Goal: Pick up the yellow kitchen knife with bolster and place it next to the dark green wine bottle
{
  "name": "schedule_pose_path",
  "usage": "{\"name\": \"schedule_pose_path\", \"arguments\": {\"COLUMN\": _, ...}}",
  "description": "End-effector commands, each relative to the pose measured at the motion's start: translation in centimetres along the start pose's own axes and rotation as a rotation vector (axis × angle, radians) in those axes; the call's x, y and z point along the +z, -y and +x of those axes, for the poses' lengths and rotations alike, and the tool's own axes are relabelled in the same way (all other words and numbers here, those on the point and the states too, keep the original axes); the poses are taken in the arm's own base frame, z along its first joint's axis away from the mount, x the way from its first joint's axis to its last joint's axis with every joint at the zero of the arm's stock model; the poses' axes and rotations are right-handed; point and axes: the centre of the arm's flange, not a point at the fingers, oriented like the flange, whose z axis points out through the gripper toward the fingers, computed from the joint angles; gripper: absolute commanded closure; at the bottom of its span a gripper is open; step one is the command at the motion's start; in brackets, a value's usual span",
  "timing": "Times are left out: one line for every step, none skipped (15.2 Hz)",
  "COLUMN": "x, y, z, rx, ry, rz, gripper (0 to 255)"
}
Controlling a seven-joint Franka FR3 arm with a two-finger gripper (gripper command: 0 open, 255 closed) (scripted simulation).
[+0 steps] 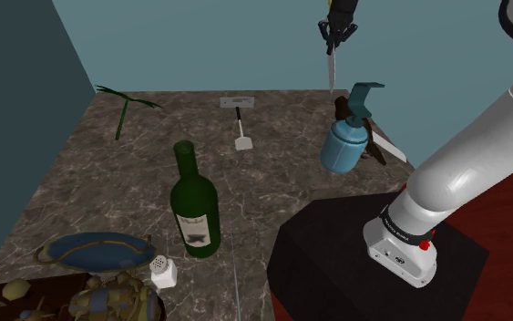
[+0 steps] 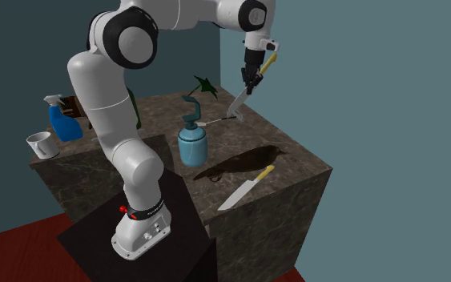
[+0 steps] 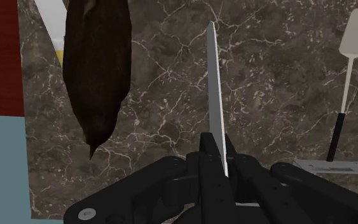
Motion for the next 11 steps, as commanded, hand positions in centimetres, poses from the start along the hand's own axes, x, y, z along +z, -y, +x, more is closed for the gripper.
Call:
{"name": "schedule_pose_path", "arguments": {"x": -1.2, "y": 0.0, "z": 0.0, "rx": 0.000, "ry": 0.000, "rz": 0.000, "gripper": 255}}
{"name": "schedule_pose_path", "arguments": {"x": -1.7, "y": 0.0, "z": -0.1, "rx": 0.000, "ry": 0.000, "rz": 0.000, "gripper": 255}}
{"name": "schedule_pose_path", "arguments": {"x": -2.2, "y": 0.0, "z": -0.1, "rx": 0.000, "ry": 0.000, "rz": 0.000, "gripper": 255}}
{"name": "schedule_pose_path", "arguments": {"x": -2.7, "y": 0.0, "z": -0.2, "rx": 0.000, "ry": 0.000, "rz": 0.000, "gripper": 255}}
{"name": "schedule_pose_path", "arguments": {"x": -3.3, "y": 0.0, "z": -0.2, "rx": 0.000, "ry": 0.000, "rz": 0.000, "gripper": 255}}
{"name": "schedule_pose_path", "arguments": {"x": -3.8, "y": 0.1, "z": -0.3, "rx": 0.000, "ry": 0.000, "rz": 0.000, "gripper": 255}}
{"name": "schedule_pose_path", "arguments": {"x": -4.3, "y": 0.1, "z": -0.3, "rx": 0.000, "ry": 0.000, "rz": 0.000, "gripper": 255}}
{"name": "schedule_pose_path", "arguments": {"x": -4.8, "y": 0.1, "z": -0.4, "rx": 0.000, "ry": 0.000, "rz": 0.000, "gripper": 255}}
{"name": "schedule_pose_path", "arguments": {"x": -5.4, "y": 0.1, "z": -0.4, "rx": 0.000, "ry": 0.000, "rz": 0.000, "gripper": 255}}
{"name": "schedule_pose_path", "arguments": {"x": -5.9, "y": 0.1, "z": -0.5, "rx": 0.000, "ry": 0.000, "rz": 0.000, "gripper": 255}}
{"name": "schedule_pose_path", "arguments": {"x": -6.4, "y": 0.1, "z": -0.6, "rx": 0.000, "ry": 0.000, "rz": 0.000, "gripper": 255}}
